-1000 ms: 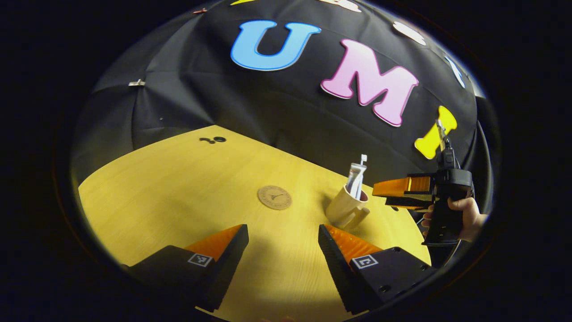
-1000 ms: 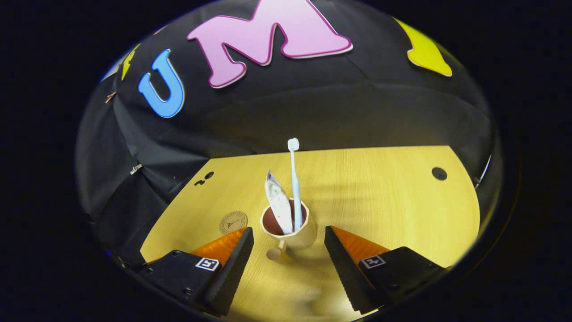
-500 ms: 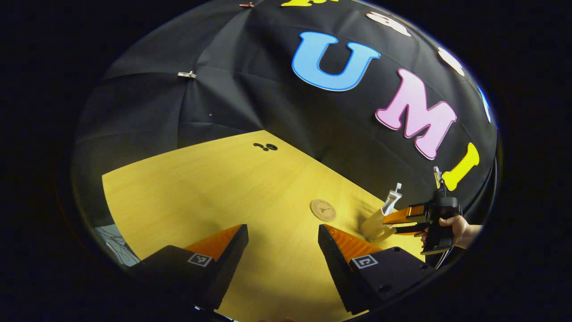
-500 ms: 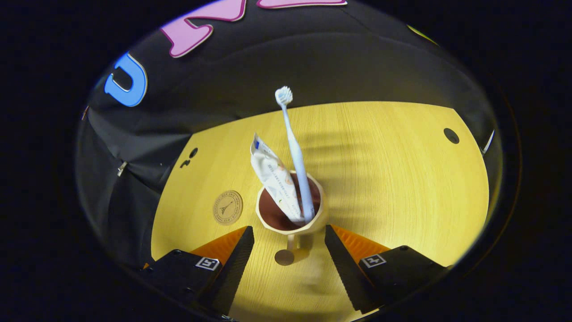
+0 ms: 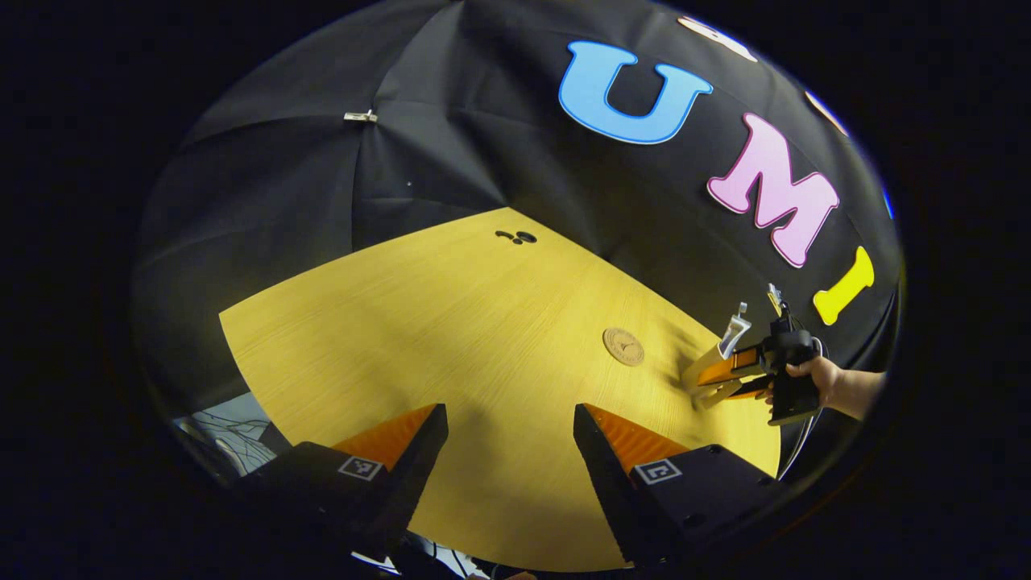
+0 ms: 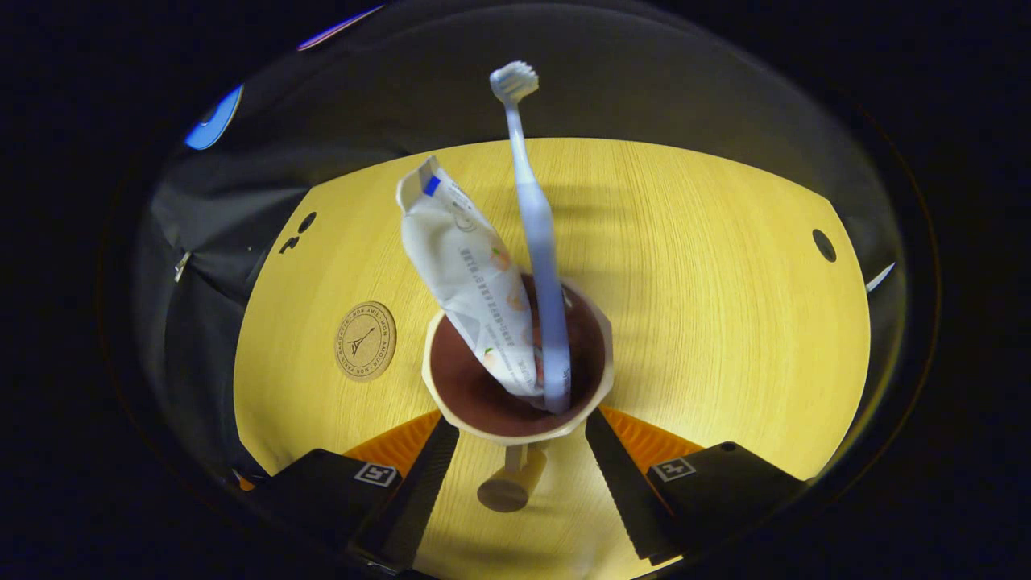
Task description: Put the toothbrush and toothpaste on the desktop into the cup, then pick up the cup and place it on the coaster on the desktop.
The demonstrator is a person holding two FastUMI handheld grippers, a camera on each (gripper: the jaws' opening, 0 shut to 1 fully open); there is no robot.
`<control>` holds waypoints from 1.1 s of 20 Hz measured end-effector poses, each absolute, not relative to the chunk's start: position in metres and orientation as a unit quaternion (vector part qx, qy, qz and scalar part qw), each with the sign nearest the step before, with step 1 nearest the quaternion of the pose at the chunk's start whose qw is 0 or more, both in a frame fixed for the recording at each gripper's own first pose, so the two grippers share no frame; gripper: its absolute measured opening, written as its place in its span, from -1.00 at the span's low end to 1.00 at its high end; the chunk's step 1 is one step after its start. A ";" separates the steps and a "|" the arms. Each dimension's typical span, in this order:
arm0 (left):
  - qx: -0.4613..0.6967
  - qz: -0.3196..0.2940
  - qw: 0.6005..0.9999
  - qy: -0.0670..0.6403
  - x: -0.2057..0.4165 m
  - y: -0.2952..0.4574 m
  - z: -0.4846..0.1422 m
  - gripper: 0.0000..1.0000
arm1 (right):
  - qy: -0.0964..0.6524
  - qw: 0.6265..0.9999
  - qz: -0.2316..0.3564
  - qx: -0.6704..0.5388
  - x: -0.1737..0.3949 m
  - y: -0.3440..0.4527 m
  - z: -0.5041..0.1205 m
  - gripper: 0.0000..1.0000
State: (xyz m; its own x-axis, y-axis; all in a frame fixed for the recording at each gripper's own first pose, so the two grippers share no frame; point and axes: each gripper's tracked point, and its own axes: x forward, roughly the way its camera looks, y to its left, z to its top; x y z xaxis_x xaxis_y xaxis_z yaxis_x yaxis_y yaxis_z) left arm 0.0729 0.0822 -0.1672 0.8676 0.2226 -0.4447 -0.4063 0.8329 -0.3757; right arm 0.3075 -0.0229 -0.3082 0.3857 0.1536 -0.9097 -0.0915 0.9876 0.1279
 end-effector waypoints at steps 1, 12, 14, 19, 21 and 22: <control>-0.235 0.166 0.937 0.198 0.072 0.082 -0.169 0.95 | 0.552 0.830 0.072 0.030 0.309 -0.023 -0.310 0.94; -0.221 0.131 0.943 0.214 0.083 0.060 -0.167 0.95 | 0.568 0.821 0.061 0.019 0.302 -0.030 -0.316 0.18; -0.219 0.123 0.943 0.216 0.084 0.052 -0.166 0.94 | 0.565 0.823 0.058 0.005 0.300 -0.037 -0.313 -0.01; -0.209 0.112 0.945 0.226 0.084 0.043 -0.174 0.94 | 0.558 0.828 0.049 -0.022 0.301 -0.036 -0.312 -0.40; -0.209 0.109 0.945 0.227 0.083 0.040 -0.175 0.94 | 0.556 0.829 0.048 -0.033 0.298 -0.036 -0.311 -0.45; -0.209 0.107 0.945 0.227 0.084 0.039 -0.174 0.94 | 0.554 0.830 0.052 -0.039 0.298 -0.037 -0.309 -0.46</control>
